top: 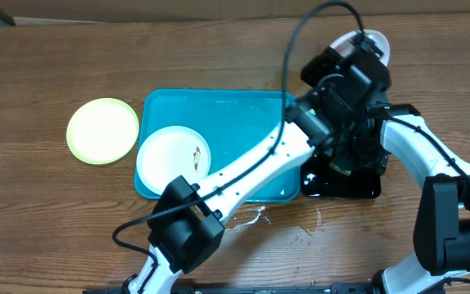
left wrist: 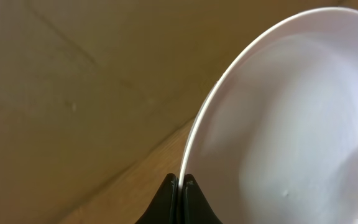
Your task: Clean dirty plates on tray and stack at the side
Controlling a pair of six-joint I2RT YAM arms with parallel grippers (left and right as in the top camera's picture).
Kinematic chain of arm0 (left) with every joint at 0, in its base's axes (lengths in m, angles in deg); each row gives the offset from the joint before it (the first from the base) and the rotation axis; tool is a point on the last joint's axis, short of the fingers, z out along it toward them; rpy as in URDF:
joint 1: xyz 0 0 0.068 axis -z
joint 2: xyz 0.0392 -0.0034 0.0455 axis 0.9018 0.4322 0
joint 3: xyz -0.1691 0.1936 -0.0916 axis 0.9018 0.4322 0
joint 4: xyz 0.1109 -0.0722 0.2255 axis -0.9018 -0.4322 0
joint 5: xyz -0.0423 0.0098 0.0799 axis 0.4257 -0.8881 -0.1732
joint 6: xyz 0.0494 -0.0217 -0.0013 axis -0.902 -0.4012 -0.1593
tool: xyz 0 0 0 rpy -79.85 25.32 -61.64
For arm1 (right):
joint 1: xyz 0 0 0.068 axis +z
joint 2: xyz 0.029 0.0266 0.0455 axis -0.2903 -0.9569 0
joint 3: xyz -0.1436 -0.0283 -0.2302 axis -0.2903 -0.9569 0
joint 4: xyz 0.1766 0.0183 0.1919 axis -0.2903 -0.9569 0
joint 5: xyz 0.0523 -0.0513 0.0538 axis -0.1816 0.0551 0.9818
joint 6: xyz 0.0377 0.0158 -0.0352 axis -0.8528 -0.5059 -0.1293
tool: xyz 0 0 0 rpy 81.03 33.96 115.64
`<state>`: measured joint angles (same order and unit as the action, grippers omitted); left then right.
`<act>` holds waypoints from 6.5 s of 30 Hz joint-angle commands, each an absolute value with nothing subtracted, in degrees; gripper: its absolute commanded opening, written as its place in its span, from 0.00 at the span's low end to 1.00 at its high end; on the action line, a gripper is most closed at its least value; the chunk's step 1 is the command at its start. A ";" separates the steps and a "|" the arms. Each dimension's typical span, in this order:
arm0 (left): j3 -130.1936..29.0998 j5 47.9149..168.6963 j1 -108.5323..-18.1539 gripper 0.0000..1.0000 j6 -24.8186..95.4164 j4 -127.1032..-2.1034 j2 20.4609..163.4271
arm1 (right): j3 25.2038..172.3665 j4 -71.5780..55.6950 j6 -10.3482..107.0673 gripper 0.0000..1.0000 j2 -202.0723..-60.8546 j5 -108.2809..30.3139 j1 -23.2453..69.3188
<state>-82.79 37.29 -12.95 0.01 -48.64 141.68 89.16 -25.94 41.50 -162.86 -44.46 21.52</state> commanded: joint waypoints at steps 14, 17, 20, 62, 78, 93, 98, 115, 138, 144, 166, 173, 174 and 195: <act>-83.92 33.10 -12.32 0.04 -1.87 -49.49 141.81 | 89.03 -25.74 41.21 1.00 -162.49 -44.76 21.67; -83.81 32.81 -12.34 0.04 -2.20 -49.64 141.81 | 89.03 -25.74 41.21 1.00 -162.49 -44.76 21.67; -83.81 32.59 -12.43 0.04 -1.17 -49.62 141.81 | 89.03 -25.74 41.21 1.00 -162.49 -44.76 21.67; -95.14 97.49 -74.35 0.04 22.06 -116.15 141.35 | 89.03 -25.74 41.21 1.00 -162.49 -44.76 21.67; -89.63 77.53 -92.36 0.04 34.72 -121.92 141.35 | 89.03 -25.74 41.21 1.00 -162.49 -44.76 21.67; -82.92 83.08 -95.05 0.35 32.27 -113.01 141.35 | 89.03 -25.74 41.21 1.00 -162.49 -44.76 21.67; -82.94 84.31 -95.13 0.62 32.27 -112.37 141.35 | 89.03 -25.74 41.21 1.00 -162.49 -44.76 21.67; -84.95 95.32 -87.62 0.49 24.29 -112.66 132.28 | 89.03 -25.74 41.21 1.00 -162.49 -44.76 21.67; -83.49 101.03 -66.61 0.39 19.75 -117.18 125.48 | 89.57 -17.18 48.40 1.00 -162.38 -39.41 21.54; -83.49 95.02 -66.61 0.37 20.05 -117.81 125.09 | 97.66 -26.22 49.80 1.00 -160.33 -40.09 21.01; -82.72 89.25 -66.50 0.45 23.49 -117.55 125.70 | 108.48 -22.38 51.24 0.64 -161.31 -47.30 54.59; -78.17 89.27 -66.50 0.45 23.49 -115.83 125.72 | 108.48 -14.25 48.69 0.51 -169.22 -55.80 64.25; -77.26 89.27 -66.48 0.45 23.49 -115.45 125.72 | 108.48 -13.18 48.23 0.49 -170.23 -55.82 64.75; -74.26 89.29 -65.76 0.43 25.02 -112.46 125.72 | 108.46 -0.94 41.17 0.14 -182.34 -50.23 65.34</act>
<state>-74.72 89.79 -66.24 24.40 -112.59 125.66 107.93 -1.64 42.20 -182.20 -50.45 65.34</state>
